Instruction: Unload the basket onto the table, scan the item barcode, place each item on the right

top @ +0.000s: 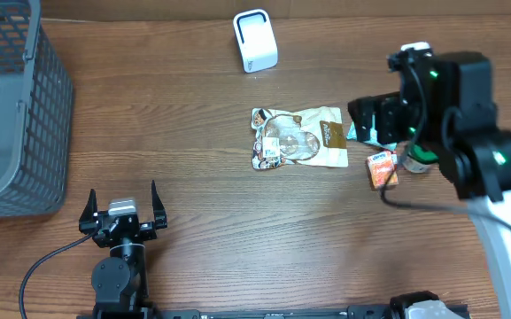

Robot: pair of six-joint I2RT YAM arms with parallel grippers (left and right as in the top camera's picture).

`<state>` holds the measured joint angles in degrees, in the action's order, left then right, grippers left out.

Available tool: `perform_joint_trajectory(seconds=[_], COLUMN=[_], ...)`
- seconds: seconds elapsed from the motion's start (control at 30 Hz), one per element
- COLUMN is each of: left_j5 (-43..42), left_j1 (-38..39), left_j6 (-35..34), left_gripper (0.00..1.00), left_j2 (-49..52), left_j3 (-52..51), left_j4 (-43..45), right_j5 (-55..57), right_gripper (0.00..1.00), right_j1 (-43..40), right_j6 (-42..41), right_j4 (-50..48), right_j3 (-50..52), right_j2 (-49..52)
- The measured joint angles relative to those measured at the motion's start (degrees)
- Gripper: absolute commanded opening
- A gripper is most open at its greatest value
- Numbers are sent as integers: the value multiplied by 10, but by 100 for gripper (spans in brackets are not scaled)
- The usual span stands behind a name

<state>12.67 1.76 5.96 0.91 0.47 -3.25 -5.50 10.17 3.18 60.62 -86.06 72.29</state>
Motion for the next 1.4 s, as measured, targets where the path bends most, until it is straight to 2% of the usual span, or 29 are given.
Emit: perform_joint_trajectory(seconds=[0.43, 0.8, 1.07, 1.4], left_j5=[0, 0, 0, 0], left_j1=[0, 0, 0, 0], left_j6=[0, 0, 0, 0], left_gripper=[100, 100, 100, 99], left_j2=[0, 0, 0, 0], left_j3=[0, 0, 0, 0], left_j4=[0, 0, 0, 0], right_j5=[6, 5, -9, -46], right_gripper=[100, 100, 100, 100], right_j1=[0, 0, 0, 0], right_j6=[0, 0, 0, 0], right_j4=[0, -122, -288, -640], right_j3=[24, 230, 418, 648], right_j2=[-233, -453, -588, -696])
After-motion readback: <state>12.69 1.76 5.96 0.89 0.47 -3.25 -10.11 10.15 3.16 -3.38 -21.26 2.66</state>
